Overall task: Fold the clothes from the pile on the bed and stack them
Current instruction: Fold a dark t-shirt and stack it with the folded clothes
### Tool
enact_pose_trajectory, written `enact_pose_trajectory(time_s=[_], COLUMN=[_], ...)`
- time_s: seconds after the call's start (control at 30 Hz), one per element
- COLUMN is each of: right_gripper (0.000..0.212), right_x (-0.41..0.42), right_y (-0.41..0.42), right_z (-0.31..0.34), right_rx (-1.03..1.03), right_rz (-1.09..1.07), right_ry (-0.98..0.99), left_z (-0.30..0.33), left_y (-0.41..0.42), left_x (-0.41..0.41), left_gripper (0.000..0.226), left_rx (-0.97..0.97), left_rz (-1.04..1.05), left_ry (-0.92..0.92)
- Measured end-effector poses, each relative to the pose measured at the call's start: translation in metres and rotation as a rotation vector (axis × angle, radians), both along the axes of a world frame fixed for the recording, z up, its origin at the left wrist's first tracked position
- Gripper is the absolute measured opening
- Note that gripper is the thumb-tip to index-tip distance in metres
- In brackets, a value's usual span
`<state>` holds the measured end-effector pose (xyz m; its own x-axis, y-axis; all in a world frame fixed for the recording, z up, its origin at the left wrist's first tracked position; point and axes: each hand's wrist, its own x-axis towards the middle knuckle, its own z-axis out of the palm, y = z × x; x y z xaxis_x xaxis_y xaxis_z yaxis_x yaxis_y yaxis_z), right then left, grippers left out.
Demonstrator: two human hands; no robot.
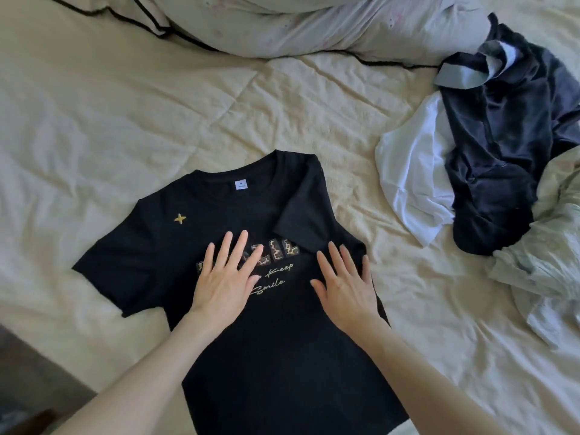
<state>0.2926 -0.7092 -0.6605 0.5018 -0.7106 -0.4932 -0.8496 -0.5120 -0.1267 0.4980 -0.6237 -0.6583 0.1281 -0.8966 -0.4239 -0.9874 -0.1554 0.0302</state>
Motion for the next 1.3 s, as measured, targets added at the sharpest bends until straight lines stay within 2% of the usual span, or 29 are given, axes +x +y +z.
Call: enact_pose_trajectory(time_s=[0.07, 0.23, 0.43, 0.53, 0.6, 0.67, 0.73, 0.83, 0.93, 1.03, 1.17, 1.23, 1.3], right_gripper=[0.059, 0.059, 0.056, 0.057, 0.058, 0.06, 0.061, 0.061, 0.057, 0.049, 0.037, 0.029, 0.02], right_x=[0.012, 0.063, 0.139, 0.172, 0.187, 0.197, 0.2, 0.202, 0.202, 0.196, 0.181, 0.17, 0.162], right_y=[0.007, 0.055, 0.121, 0.136, 0.138, 0.14, 0.141, 0.142, 0.138, 0.13, 0.117, 0.108, 0.099], right_z=[0.004, 0.021, 0.039, 0.036, 0.029, 0.02, 0.014, 0.01, 0.011, 0.02, 0.037, 0.038, 0.041], right_rx=[-0.037, 0.004, 0.034, 0.038, 0.099, 0.123, 0.145, 0.163, 0.223, 0.395, 0.682, 0.733, 0.839], right_rz=[-0.024, 0.122, 0.288, 0.326, 0.333, 0.339, 0.333, 0.333, 0.308, 0.065, -0.589, -0.797, -1.034], right_ry=[0.019, -0.077, -0.247, -0.277, -0.273, -0.213, -0.165, -0.135, -0.217, -0.462, -0.668, -0.737, -0.795], left_z=[0.003, 0.028, 0.041, 0.042, 0.041, 0.037, 0.031, 0.029, 0.037, 0.052, 0.069, 0.072, 0.071], left_y=[0.026, 0.081, 0.119, 0.118, 0.11, 0.102, 0.099, 0.098, 0.098, 0.091, 0.059, 0.034, 0.013], left_x=[0.0, -0.001, 0.07, 0.12, 0.148, 0.169, 0.18, 0.179, 0.172, 0.164, 0.138, 0.118, 0.098], left_gripper=[0.055, 0.046, 0.039, 0.039, 0.022, 0.025, 0.034, 0.011, 0.009, 0.015, 0.016, 0.013, 0.006], left_rx=[0.018, -0.186, -0.4, -0.495, -0.533, -0.509, -0.452, -0.44, -0.481, -0.536, -0.566, -0.542, -0.432], left_rz=[0.042, 0.308, 0.668, 0.992, 1.218, 1.357, 1.414, 1.42, 1.401, 1.348, 1.249, 1.201, 1.111], left_ry=[0.057, 0.288, 0.276, 0.441, 0.602, 0.68, 0.695, 0.704, 0.724, 0.78, 0.909, 1.0, 1.098])
